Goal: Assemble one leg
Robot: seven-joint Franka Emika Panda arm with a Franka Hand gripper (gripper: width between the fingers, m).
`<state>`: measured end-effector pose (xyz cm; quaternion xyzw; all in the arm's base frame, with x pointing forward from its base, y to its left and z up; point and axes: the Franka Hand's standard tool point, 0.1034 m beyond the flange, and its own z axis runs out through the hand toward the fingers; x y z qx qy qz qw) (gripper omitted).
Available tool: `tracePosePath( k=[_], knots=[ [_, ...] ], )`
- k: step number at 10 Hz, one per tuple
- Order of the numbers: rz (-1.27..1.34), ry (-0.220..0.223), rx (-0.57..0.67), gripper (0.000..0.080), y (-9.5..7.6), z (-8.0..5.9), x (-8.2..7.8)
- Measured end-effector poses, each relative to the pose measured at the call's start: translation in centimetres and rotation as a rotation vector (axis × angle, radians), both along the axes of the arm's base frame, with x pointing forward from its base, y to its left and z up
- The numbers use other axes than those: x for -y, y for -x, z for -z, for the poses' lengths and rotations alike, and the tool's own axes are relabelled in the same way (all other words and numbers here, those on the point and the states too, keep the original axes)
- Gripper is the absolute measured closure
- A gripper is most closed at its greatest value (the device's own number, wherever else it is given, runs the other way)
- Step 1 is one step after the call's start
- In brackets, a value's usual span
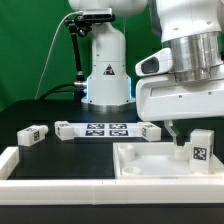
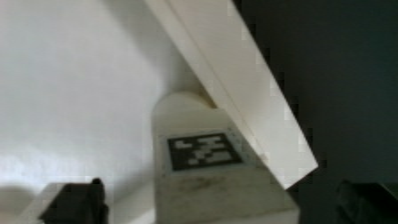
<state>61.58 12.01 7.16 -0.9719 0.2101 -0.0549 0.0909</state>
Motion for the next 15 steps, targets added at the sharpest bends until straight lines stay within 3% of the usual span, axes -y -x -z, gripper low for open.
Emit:
tracePosePath(
  k=[2, 4, 9, 15],
  knots=[
    [0.003, -0.001, -0.001, 0.0178, 0.00, 0.00, -0.01],
    [0.004, 0.000, -0.001, 0.0499, 0.02, 0.03, 0.09],
    [0.051, -0.004, -0.008, 0.0500, 0.00, 0.06, 0.44],
    [1.023, -0.201, -0.168, 0.0500, 0.43, 0.27, -0.35]
  ],
)
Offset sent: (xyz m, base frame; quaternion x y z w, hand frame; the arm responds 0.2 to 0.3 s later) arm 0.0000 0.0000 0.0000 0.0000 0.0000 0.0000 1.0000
